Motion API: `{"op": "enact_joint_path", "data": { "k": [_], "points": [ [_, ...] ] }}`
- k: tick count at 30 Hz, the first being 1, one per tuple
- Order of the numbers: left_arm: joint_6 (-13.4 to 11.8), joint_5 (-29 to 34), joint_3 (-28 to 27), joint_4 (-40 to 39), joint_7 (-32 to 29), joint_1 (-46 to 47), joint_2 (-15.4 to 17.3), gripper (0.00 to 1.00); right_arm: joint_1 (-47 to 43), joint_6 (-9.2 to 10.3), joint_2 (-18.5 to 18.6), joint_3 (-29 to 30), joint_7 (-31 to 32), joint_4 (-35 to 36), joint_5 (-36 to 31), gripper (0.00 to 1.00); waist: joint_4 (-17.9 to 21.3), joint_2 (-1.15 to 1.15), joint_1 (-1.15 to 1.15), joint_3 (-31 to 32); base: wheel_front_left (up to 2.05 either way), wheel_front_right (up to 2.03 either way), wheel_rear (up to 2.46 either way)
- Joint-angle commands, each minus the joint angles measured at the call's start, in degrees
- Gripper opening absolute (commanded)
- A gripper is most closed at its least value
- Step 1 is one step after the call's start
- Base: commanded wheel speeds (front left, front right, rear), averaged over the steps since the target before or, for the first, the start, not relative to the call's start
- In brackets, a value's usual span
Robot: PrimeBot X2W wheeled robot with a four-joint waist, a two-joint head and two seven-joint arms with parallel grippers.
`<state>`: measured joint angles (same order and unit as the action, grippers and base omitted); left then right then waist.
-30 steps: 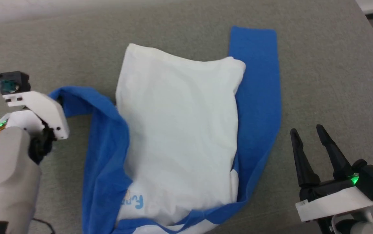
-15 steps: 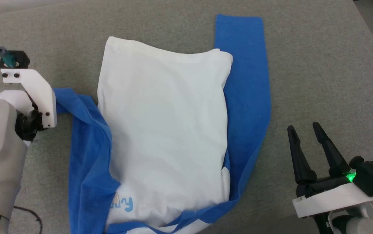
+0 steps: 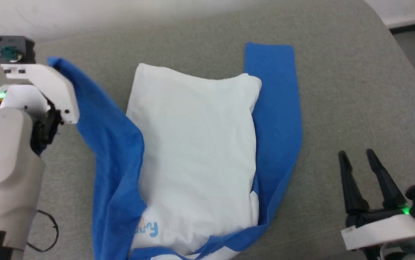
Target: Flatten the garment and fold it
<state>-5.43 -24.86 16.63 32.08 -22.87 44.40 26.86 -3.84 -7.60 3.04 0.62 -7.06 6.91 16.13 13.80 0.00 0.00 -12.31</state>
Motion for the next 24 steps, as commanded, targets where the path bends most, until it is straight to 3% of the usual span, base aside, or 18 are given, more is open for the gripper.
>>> {"op": "enact_joint_path", "data": {
  "k": [1, 7, 12, 17, 24],
  "points": [
    [-0.5, 0.4, 0.1, -2.2, 1.8, -1.4, -0.7, 0.00, -0.9, 0.11, -0.2, 0.9, 0.1, 0.2, -0.1, 1.00, -2.7, 0.00, 0.00, 4.3, 0.00, 0.00, 0.00],
    [-0.2, 1.7, 4.8, -16.0, 7.1, -6.5, -6.1, 0.00, -3.4, 0.11, -0.2, 4.0, 1.4, 1.6, -0.2, 1.00, -5.0, 0.00, 0.00, 7.9, 0.00, 0.00, 0.00],
    [2.4, 1.0, 13.9, -22.3, 7.1, -12.9, -14.5, 0.00, -3.7, 0.11, -0.2, 4.7, 2.8, 3.1, -0.4, 1.00, -4.3, 0.00, 0.00, 8.7, 0.00, 0.00, 0.00],
    [5.3, -1.1, 22.7, -19.0, 6.1, -20.2, -20.9, 0.00, -4.3, 0.11, -0.2, 5.3, 4.0, 3.2, -0.1, 1.00, -1.7, 0.00, 0.00, 8.7, 0.00, 0.00, 0.00],
    [6.8, -3.8, 30.5, -10.4, 10.2, -25.3, -23.8, 0.00, -5.2, 0.11, -0.2, 5.8, 4.5, 2.5, 0.9, 1.00, 0.1, 0.00, 0.00, 7.1, 0.00, 0.00, 0.00]
  ]
}}
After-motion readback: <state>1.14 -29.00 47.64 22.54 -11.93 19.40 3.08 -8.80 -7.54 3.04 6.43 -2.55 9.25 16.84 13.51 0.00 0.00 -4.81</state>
